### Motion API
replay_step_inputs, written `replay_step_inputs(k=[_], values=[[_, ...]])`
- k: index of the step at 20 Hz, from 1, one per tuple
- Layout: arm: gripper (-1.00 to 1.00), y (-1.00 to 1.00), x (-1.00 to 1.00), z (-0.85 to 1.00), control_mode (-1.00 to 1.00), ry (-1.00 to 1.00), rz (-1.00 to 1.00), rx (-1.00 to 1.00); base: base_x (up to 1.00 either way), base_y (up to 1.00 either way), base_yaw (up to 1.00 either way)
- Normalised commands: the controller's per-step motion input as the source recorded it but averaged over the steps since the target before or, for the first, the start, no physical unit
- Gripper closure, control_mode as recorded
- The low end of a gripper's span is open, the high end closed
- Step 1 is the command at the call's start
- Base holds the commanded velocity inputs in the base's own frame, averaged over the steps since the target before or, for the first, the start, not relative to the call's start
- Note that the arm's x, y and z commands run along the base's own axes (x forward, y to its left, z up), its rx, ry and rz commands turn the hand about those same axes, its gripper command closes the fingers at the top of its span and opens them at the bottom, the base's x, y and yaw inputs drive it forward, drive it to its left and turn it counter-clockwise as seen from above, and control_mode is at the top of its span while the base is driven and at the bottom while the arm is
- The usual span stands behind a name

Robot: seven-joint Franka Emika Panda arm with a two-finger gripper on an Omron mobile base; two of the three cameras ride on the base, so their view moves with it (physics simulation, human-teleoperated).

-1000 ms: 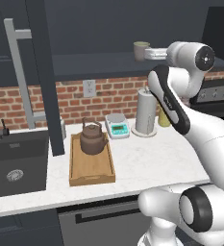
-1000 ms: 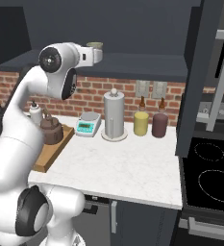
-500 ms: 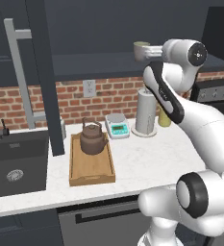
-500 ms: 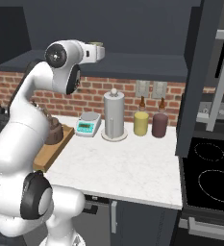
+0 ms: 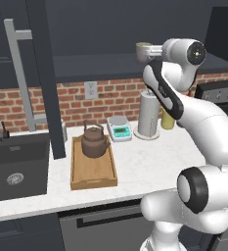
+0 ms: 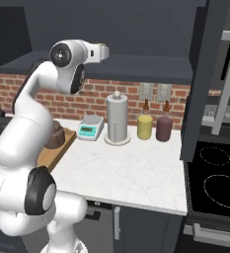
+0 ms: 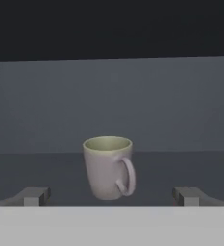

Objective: Pick the kettle from the counter and place it on the tray. Then pick the mug from the cabinet and place it on the tray. Then close the cabinet doors.

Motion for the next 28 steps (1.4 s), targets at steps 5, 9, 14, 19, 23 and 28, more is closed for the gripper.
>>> replay_step_inputs(k=[5, 9, 14, 19, 23, 28], values=[[-1.00, -0.03, 0.20, 0.00, -1.00, 0.00, 0.00, 0.00, 0.00, 0.00, 0.00], [-1.00, -0.07, 0.18, 0.00, -1.00, 0.00, 0.00, 0.00, 0.00, 0.00, 0.00], [-1.00, -0.07, 0.18, 0.00, -1.00, 0.00, 0.00, 0.00, 0.00, 0.00, 0.00], [-1.00, -0.04, 0.15, 0.00, -1.00, 0.00, 0.00, 0.00, 0.00, 0.00, 0.00], [-1.00, -0.03, 0.09, -0.02, -1.00, 0.00, 0.00, 0.00, 0.00, 0.00, 0.00], [-1.00, -0.03, 0.04, -0.07, -1.00, 0.00, 0.00, 0.00, 0.00, 0.00, 0.00]])
